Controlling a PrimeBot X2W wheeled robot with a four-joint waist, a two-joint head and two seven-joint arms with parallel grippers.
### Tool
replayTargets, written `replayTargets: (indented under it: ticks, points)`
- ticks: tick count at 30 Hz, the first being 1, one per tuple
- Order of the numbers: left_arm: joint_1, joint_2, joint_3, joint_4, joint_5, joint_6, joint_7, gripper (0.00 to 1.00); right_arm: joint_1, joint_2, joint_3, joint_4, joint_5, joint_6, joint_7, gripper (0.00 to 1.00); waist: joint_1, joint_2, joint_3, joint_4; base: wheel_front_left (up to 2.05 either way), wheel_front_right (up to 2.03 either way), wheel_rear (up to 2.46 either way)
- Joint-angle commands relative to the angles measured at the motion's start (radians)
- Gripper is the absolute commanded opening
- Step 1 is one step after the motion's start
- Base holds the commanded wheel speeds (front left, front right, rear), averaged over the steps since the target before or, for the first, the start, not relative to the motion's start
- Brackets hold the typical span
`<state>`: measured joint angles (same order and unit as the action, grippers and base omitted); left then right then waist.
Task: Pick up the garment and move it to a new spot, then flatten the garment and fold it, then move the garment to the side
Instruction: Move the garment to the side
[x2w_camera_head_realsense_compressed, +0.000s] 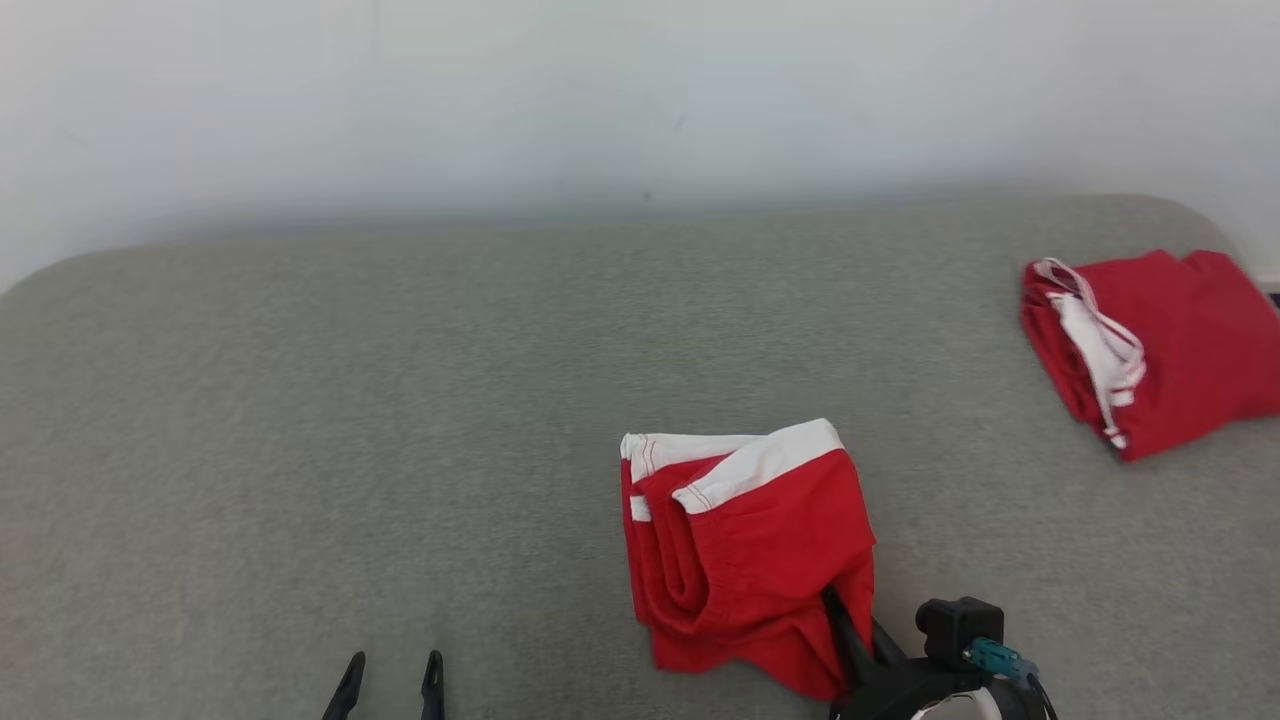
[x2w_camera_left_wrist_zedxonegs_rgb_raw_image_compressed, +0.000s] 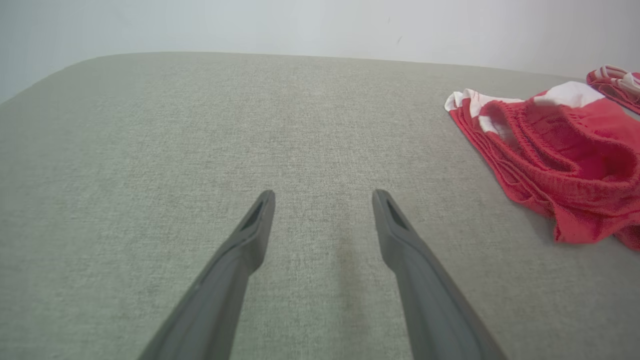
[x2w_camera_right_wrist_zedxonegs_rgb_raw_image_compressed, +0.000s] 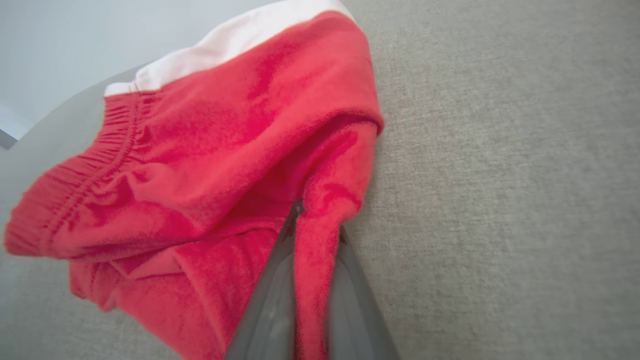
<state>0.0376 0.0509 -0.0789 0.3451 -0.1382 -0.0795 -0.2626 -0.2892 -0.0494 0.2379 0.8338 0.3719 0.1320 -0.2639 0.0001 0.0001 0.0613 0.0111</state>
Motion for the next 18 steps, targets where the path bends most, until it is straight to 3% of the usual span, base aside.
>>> replayTargets:
  ticks: [1, 9, 18]
  points:
    - [-0.016, -0.001, -0.006, -0.006, -0.008, 0.0, -0.003, 1.0, 0.007, -0.002, -0.007, -0.005, -0.014, -0.003, 0.001, 0.0, -0.0001, -0.0001, -0.03, -0.222, 0.0, 0.0, 0.0]
    - [-0.036, 0.0, -0.03, -0.019, -0.016, 0.005, -0.003, 1.0, 0.003, -0.001, -0.001, -0.018, -0.019, -0.003, 0.0, 0.0, -0.0001, -0.0001, -0.011, -0.405, 0.0, 0.0, 0.0]
    - [-0.058, 0.0, -0.034, -0.014, -0.003, -0.002, -0.003, 1.0, -0.009, -0.001, 0.013, -0.033, -0.012, -0.003, 0.0, 0.0, -0.0001, -0.0001, 0.018, -0.512, 0.0, 0.0, 0.0]
